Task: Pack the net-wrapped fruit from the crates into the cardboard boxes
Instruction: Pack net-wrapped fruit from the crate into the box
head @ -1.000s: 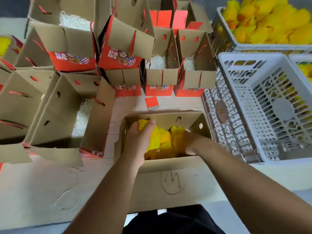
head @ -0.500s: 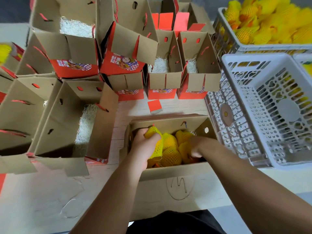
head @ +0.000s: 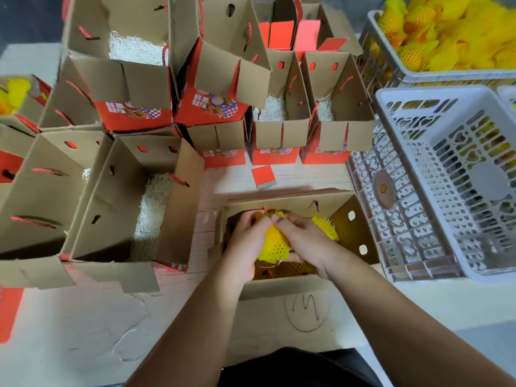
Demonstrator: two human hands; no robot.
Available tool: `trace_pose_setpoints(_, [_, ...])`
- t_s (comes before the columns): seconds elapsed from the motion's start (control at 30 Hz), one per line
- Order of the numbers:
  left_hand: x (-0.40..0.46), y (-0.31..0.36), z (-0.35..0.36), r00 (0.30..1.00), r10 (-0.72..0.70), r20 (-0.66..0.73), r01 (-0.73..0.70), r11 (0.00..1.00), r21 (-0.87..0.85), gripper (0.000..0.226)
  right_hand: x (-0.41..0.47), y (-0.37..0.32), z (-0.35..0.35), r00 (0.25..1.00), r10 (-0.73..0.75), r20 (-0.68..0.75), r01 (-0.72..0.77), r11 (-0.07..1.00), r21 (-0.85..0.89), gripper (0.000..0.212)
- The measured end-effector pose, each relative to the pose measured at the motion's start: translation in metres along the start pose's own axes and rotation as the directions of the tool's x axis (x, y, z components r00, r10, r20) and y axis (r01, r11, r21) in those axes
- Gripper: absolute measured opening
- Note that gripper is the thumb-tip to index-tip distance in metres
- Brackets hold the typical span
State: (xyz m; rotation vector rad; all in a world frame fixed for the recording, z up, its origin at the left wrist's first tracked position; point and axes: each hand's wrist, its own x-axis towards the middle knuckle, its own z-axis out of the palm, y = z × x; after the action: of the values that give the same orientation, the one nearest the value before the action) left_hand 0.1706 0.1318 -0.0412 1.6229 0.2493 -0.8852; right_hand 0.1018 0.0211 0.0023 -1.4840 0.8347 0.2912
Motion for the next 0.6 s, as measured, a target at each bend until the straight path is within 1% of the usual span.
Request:
trace_pose_setpoints(0.03, [0.000, 0.001, -0.001, 1.000, 0.025, -0.002, -0.025, 1.000, 0.004, 0.044, -0.001, 0.000, 0.004, 0.999, 0.023, 0.030, -0.025, 0.996, 0.087, 0.026])
trace_pose_setpoints(0.1, [-0.001, 0.003, -0.004, 0.997, 0.070, -0.011, -0.070, 0.997, 0.027, 0.047, 0.002, 0.004, 0.003, 0.996, 0.025, 0.087, -0.040, 0.982, 0.184, 0.027])
trace_pose_setpoints(0.13, [0.000, 0.002, -0.007, 0.996, 0.084, -0.019, -0.084, 0.996, 0.019, 0.045, 0.004, 0.006, 0.002, 0.992, 0.027, 0.121, -0.052, 0.977, 0.207, 0.032])
trace_pose_setpoints(0.2, [-0.001, 0.004, -0.010, 0.993, 0.115, -0.028, -0.115, 0.993, -0.001, 0.032, 0.008, 0.009, -0.003, 0.987, 0.036, 0.156, -0.066, 0.979, 0.193, 0.047])
trace_pose_setpoints(0.23, [-0.002, 0.005, -0.010, 0.992, 0.119, -0.043, -0.119, 0.993, 0.001, 0.029, 0.011, 0.010, -0.003, 0.985, 0.024, 0.171, -0.052, 0.986, 0.158, 0.045])
trace_pose_setpoints(0.27, [-0.003, 0.007, -0.010, 0.990, 0.123, -0.066, -0.122, 0.992, 0.010, 0.031, 0.012, 0.010, -0.003, 0.985, 0.005, 0.174, -0.023, 0.994, 0.103, 0.036])
trace_pose_setpoints(0.3, [-0.004, 0.009, -0.009, 0.988, 0.124, -0.093, -0.123, 0.992, 0.019, 0.034, 0.014, 0.008, 0.000, 0.990, -0.010, 0.143, 0.007, 1.000, 0.018, 0.028])
trace_pose_setpoints(0.33, [-0.006, 0.010, -0.009, 0.985, 0.127, -0.116, -0.125, 0.992, 0.023, 0.038, 0.017, 0.005, 0.005, 0.995, -0.016, 0.094, 0.023, 0.998, -0.064, 0.025])
trace_pose_setpoints(0.4, [-0.011, 0.010, -0.009, 0.980, 0.141, -0.139, -0.138, 0.990, 0.025, 0.039, 0.028, 0.004, 0.016, 1.000, -0.008, -0.013, 0.005, 0.982, -0.189, 0.031])
trace_pose_setpoints(0.43, [-0.014, 0.010, -0.009, 0.979, 0.145, -0.147, -0.142, 0.989, 0.025, 0.038, 0.033, 0.003, 0.021, 0.999, -0.004, -0.042, -0.005, 0.974, -0.226, 0.034])
trace_pose_setpoints(0.47, [-0.018, 0.008, -0.009, 0.978, 0.141, -0.154, -0.137, 0.990, 0.036, 0.039, 0.037, 0.002, 0.026, 0.999, -0.006, -0.045, -0.005, 0.968, -0.249, 0.034])
trace_pose_setpoints(0.53, [-0.026, 0.002, -0.008, 0.979, 0.137, -0.148, -0.126, 0.989, 0.082, 0.048, 0.042, 0.002, 0.031, 1.000, -0.010, -0.012, 0.006, 0.959, -0.284, 0.029])
trace_pose_setpoints(0.6, [-0.029, -0.004, -0.004, 0.984, 0.133, -0.116, -0.121, 0.987, 0.110, 0.058, 0.046, 0.004, 0.032, 0.999, -0.035, -0.029, 0.020, 0.916, -0.401, 0.015])
